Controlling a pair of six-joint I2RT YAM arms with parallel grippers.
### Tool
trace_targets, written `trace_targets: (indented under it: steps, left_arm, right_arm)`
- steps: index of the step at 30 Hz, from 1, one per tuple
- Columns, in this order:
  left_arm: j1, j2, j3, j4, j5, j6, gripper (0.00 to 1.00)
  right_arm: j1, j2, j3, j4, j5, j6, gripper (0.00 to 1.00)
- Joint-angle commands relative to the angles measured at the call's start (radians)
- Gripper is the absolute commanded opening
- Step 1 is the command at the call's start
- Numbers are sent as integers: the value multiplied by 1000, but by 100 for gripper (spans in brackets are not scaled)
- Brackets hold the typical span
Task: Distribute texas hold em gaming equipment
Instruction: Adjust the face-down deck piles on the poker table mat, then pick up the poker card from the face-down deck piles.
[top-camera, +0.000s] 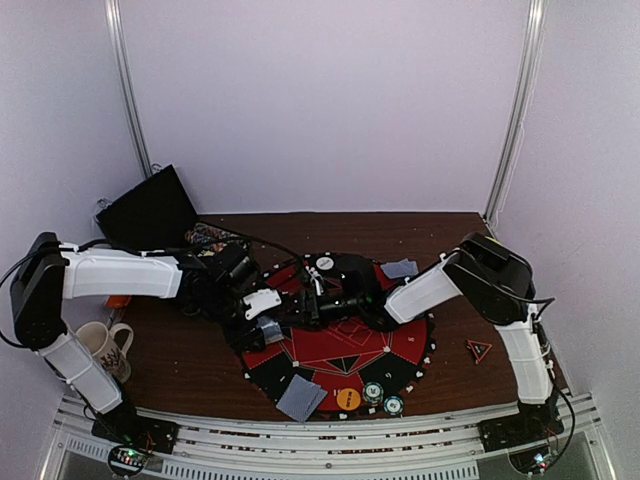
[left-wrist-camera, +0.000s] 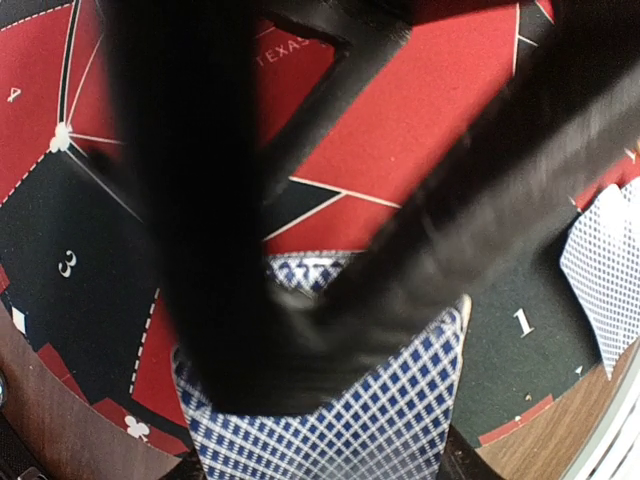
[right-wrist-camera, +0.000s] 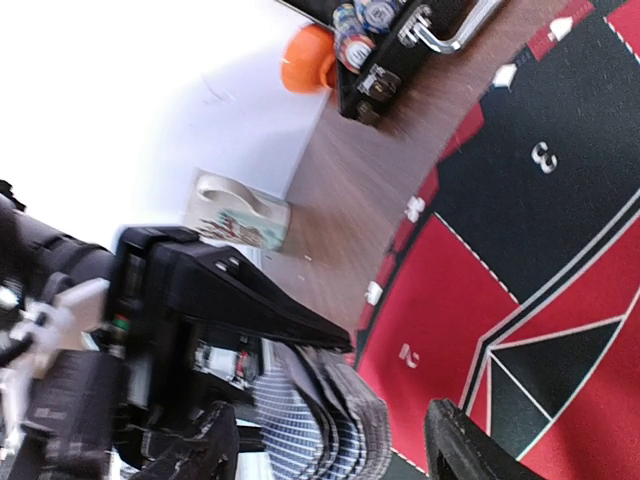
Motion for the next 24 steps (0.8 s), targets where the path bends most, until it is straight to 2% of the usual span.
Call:
trace_targets:
  steps: [1, 5, 8, 11, 15, 24]
  left_arm:
    - [-4, -31, 34, 12, -8, 14, 53]
    - [-4, -28, 46, 9, -8, 17, 53]
    - [-4, -33, 53, 14, -9, 17, 53]
    - [-4, -41, 60, 12, -10, 17, 53]
    - [-3, -61, 53, 7, -12, 15, 53]
    - [-4, -68, 67, 7, -22, 25, 53]
  right_arm:
    - [-14, 13, -12, 227, -41, 144, 66]
    - [-6, 2, -8, 217, -55, 130, 68]
    - [-3, 7, 5, 136, -36, 93, 68]
    - [-9, 8, -19, 159, -7, 113, 68]
    - [-10, 14, 4, 140, -19, 103, 75]
    - [23, 34, 55, 62, -50, 54, 76]
